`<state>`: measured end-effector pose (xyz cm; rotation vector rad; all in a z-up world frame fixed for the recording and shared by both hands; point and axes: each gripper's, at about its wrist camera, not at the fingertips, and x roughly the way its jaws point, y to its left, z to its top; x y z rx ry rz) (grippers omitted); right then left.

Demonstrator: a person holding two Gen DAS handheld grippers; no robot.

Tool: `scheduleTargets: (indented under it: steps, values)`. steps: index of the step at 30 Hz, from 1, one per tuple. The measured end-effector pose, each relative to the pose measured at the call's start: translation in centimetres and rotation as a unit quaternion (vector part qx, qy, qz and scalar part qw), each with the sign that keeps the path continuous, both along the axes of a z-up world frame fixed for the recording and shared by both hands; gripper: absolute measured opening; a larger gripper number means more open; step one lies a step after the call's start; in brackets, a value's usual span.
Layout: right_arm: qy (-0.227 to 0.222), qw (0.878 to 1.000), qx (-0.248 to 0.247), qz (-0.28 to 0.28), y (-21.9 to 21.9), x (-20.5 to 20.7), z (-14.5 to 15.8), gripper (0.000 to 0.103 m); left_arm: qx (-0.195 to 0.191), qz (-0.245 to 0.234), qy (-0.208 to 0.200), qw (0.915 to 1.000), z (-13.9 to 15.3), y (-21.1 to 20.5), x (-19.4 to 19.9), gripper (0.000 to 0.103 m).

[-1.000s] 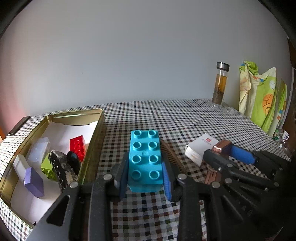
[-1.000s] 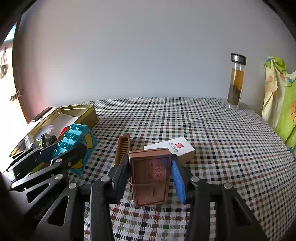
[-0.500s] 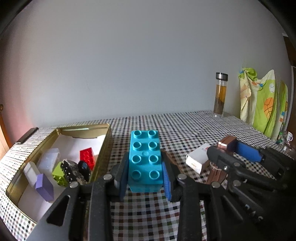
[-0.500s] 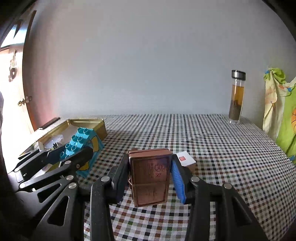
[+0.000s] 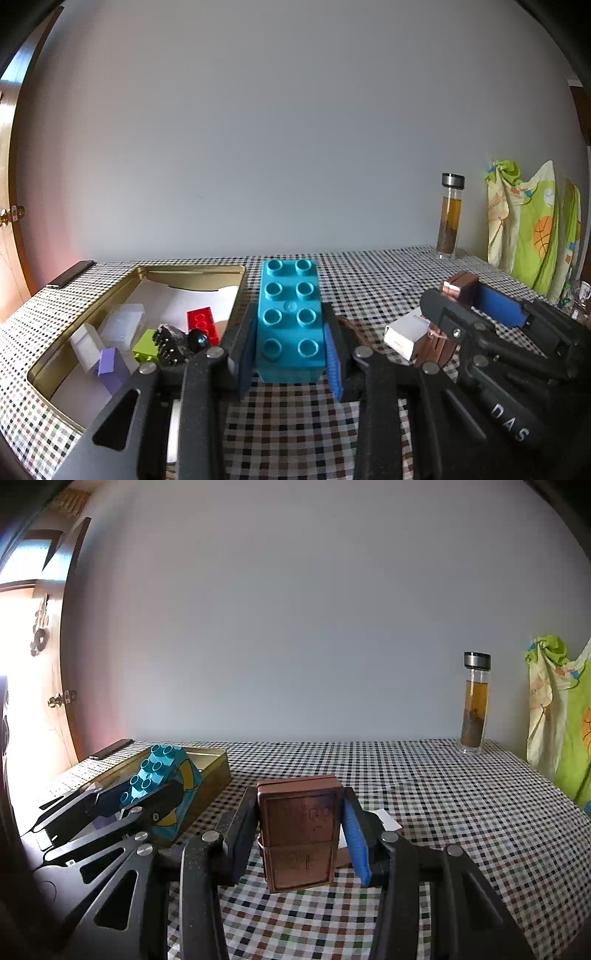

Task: Organize rigid objects
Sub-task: 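Lift and carry the teal brick and copper case over the tin with both grippers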

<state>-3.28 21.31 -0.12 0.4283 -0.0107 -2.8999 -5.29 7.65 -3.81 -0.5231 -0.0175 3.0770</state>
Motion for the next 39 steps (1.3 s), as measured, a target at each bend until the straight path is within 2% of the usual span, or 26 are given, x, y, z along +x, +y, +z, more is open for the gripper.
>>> scheduleTargets:
  steps: [18,39]
  values:
    - [0.011,1.000,0.008,0.023,-2.0,0.4,0.2,0.047,0.013,0.027,0.005,0.9995,0.0,-2.5,0.7,0.031]
    - [0.015,0.998,0.014,0.058,-4.6,0.8,0.2,0.047,0.012,0.053,0.011,0.9985,0.1,-4.7,1.5,0.031]
